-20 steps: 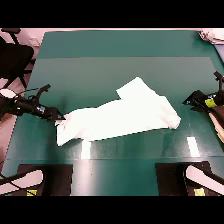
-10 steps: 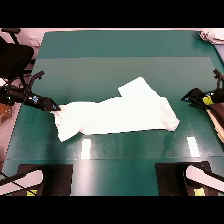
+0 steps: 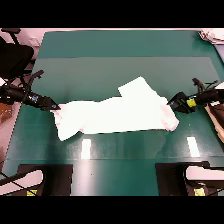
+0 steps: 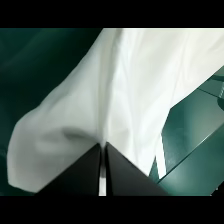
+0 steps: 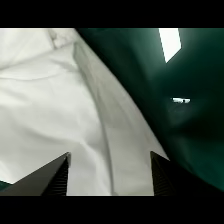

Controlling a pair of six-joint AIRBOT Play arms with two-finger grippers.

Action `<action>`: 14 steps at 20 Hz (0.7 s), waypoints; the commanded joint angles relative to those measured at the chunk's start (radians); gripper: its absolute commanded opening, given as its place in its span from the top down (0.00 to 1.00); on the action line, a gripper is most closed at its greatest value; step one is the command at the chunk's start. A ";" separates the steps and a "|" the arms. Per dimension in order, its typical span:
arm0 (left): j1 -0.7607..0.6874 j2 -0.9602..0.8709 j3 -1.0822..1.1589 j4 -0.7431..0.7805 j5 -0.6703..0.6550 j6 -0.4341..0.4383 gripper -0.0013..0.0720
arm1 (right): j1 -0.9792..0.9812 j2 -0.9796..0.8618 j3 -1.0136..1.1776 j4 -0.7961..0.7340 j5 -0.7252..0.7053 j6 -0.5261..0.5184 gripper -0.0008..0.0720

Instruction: Fold the shirts.

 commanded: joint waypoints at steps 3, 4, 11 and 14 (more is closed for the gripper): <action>0.000 0.001 0.001 -0.005 0.009 -0.019 0.95 | 0.126 -0.023 0.001 0.004 -0.019 -0.002 0.87; 0.000 0.001 0.001 -0.019 0.008 -0.028 0.95 | 0.142 -0.018 0.001 0.004 -0.020 -0.002 0.97; 0.000 0.002 0.141 -0.190 -0.025 -0.029 0.95 | 0.168 0.218 0.132 0.003 -0.184 -0.002 0.97; 0.000 0.002 0.301 -0.290 -0.015 -0.044 0.95 | 0.148 0.305 0.318 0.003 -0.248 -0.001 0.97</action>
